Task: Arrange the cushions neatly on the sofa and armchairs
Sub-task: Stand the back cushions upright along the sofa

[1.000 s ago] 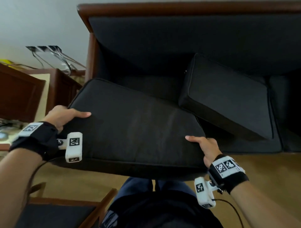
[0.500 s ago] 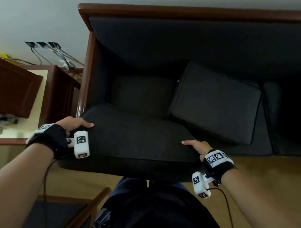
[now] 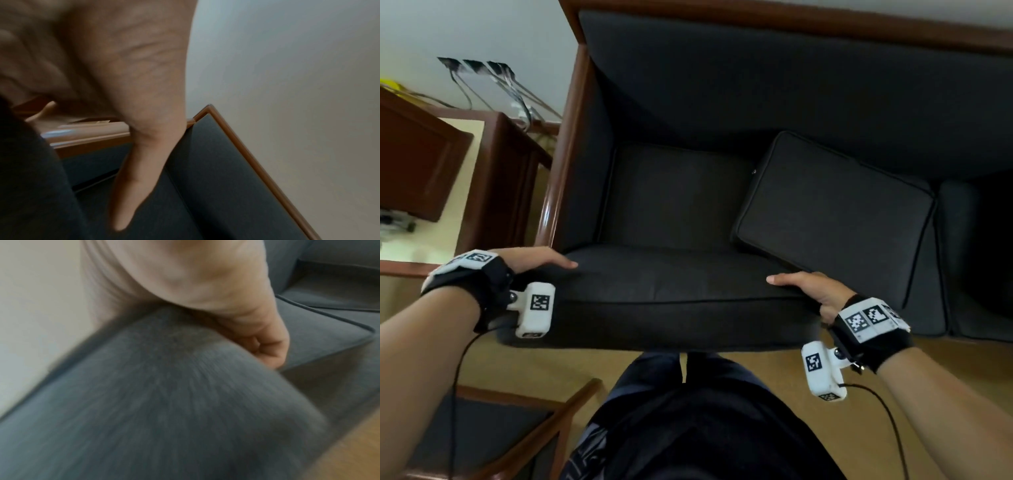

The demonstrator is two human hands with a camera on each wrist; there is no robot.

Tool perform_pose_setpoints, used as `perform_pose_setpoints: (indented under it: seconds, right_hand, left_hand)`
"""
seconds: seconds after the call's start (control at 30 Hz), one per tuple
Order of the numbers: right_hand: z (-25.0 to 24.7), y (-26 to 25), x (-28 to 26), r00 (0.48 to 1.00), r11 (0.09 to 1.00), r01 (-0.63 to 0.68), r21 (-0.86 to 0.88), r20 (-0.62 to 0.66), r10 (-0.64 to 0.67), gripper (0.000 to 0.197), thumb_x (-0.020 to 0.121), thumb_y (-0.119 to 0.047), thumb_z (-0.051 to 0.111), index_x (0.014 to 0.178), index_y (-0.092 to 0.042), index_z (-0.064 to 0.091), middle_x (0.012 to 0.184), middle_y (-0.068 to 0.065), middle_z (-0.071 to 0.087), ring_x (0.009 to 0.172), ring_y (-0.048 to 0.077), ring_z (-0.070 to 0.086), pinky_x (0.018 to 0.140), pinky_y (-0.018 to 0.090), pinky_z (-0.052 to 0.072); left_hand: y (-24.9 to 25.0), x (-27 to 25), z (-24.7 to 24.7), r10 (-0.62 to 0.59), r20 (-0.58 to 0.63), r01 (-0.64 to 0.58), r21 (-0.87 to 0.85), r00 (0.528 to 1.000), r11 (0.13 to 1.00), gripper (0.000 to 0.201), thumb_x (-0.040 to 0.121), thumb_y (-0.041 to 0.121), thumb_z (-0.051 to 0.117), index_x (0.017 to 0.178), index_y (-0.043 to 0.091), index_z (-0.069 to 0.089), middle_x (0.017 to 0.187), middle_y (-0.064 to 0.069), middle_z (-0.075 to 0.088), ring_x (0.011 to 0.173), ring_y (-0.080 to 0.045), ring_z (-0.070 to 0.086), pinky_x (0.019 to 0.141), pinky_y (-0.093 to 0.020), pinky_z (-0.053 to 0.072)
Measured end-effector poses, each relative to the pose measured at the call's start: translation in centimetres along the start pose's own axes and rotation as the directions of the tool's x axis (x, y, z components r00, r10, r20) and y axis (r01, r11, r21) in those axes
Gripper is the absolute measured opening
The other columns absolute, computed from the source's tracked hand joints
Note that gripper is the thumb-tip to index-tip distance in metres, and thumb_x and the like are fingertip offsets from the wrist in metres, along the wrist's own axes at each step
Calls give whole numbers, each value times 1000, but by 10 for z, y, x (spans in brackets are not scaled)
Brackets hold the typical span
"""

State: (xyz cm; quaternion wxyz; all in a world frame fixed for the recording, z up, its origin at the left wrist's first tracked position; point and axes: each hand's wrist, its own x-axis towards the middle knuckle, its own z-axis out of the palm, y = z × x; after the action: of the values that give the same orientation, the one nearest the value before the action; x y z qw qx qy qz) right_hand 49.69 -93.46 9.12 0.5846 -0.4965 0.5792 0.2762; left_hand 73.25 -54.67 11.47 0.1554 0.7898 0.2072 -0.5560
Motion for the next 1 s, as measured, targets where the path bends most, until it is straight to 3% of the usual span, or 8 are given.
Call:
perform_pose_setpoints:
  seconds: [0.13, 0.23, 0.37, 0.5, 0.63, 0.77, 0.83, 1.0]
  right_hand:
    - [-5, -13, -9, 983, 968, 169, 184, -103, -153, 63, 57, -24, 90, 112, -6, 67, 96, 18, 75, 83, 33, 73, 70, 41, 60]
    - [2, -21, -7, 965, 933, 250, 257, -147, -218, 66, 50, -28, 92, 109, -10, 69, 97, 13, 76, 85, 31, 74, 78, 43, 59]
    - [14, -33, 6, 895, 929, 345, 134, -345, -283, 90, 35, -49, 85, 115, -19, 58, 112, 8, 67, 105, 34, 64, 93, 51, 53]
    - [32, -45, -17, 821, 928, 261, -266, -444, -358, 99, 66, -57, 70, 148, -17, 29, 148, 15, 41, 134, 41, 36, 109, 56, 34]
    - [61, -42, -44, 703, 682, 307, -664, -325, -633, 93, 80, -50, 67, 153, -20, 17, 160, 15, 14, 145, 37, 10, 113, 57, 17]
    - [109, -45, -51, 714, 350, 475, -808, 120, -690, 105, 73, -64, 69, 154, -29, 13, 164, 2, 6, 150, 24, -3, 117, 57, 5]
    - [129, -41, -48, 727, 179, 443, -878, 236, -644, 121, 63, -71, 72, 154, -33, 2, 164, -1, -3, 149, 25, -13, 115, 61, -5]
    - [139, -31, -38, 681, -16, 277, -961, 208, -703, 135, 61, -56, 80, 151, -34, -18, 162, 4, -1, 149, 30, -7, 114, 64, -1]
  left_hand:
    - [20, -27, -21, 48, -12, -47, 12, 999, 999, 53, 78, 40, 72, 103, -6, 67, 80, -25, 74, 76, -39, 71, 67, -32, 54]
    - [25, -39, -30, 99, -119, -112, -111, 988, 987, 39, 85, 34, 68, 94, -4, 64, 57, -17, 69, 49, -29, 66, 50, -24, 51]
    - [25, -30, -35, 230, -343, -323, -246, 911, 914, 61, 76, 43, 77, 124, 9, 60, 117, -19, 66, 100, -36, 64, 92, -44, 51]
    - [15, -24, -20, 377, -475, -405, 47, 795, 913, 87, 73, 52, 78, 146, 39, 31, 147, -13, 39, 130, -37, 43, 105, -47, 38]
    - [-1, -18, -11, 445, -440, -344, 293, 780, 892, 112, 68, 67, 74, 152, 40, 4, 161, -14, 12, 144, -42, 22, 114, -58, 26]
    - [-10, -18, 0, 534, -348, -321, 511, 771, 797, 141, 52, 82, 71, 150, 37, -21, 160, -12, -28, 150, -36, -11, 118, -56, 8]
    - [-18, -11, 3, 641, -313, -313, 673, 700, 670, 151, 45, 87, 68, 148, 31, -27, 156, -5, -37, 148, -32, -23, 119, -53, 1]
    - [-22, 7, -2, 844, -239, -313, 852, 481, 420, 135, 53, 68, 75, 156, 13, 6, 162, -6, 13, 151, -28, -2, 119, -50, 4]
